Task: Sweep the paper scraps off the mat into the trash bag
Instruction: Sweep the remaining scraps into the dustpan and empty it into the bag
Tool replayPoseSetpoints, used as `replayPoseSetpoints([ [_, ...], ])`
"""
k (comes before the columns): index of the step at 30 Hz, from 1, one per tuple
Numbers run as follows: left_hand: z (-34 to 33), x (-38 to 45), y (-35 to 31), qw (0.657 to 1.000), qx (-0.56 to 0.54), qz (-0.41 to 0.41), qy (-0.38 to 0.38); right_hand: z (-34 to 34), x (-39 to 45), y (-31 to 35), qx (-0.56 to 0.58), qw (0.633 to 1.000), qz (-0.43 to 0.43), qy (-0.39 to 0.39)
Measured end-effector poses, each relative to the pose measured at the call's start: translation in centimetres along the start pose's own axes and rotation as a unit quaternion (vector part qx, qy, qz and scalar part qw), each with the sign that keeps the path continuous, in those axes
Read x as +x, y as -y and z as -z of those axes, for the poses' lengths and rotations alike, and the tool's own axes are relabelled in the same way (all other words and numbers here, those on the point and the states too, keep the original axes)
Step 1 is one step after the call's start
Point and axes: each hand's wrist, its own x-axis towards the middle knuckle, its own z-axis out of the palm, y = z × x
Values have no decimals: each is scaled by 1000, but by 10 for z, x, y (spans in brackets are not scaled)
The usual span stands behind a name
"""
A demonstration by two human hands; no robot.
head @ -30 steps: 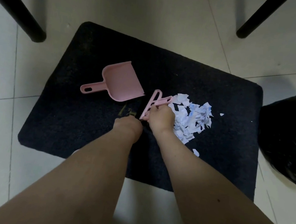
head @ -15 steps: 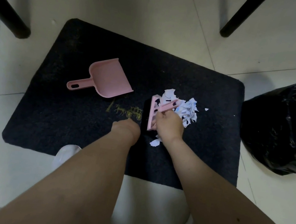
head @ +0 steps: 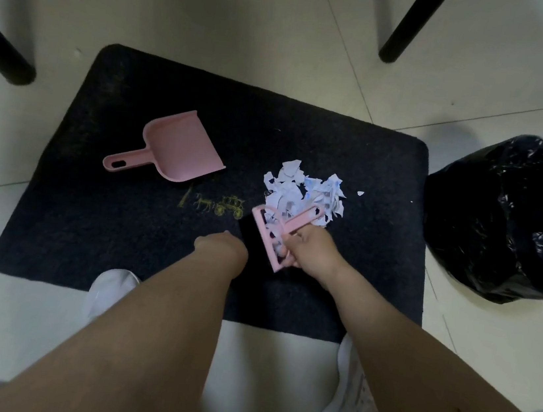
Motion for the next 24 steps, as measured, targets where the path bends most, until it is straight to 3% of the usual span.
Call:
replayPoseSetpoints([
  [3,-3,-1,-9,1000,8,12,25,1,-5,-14,-76,997,-26,21],
  [6,-3,-4,-17,999,6,21,28,11,-4,-17,-145,989,-22,-23],
  [12,6,1,-16,1000,17,-15,-1,35,10,-3,-54,997,32,-44],
  [17,32,-6,13,993,-8,-26,-115,37,12,25,31,995,49,-84],
  [24,57,-19,84,958,-80,54,-271,-2,25,79,51,977,64,-199],
])
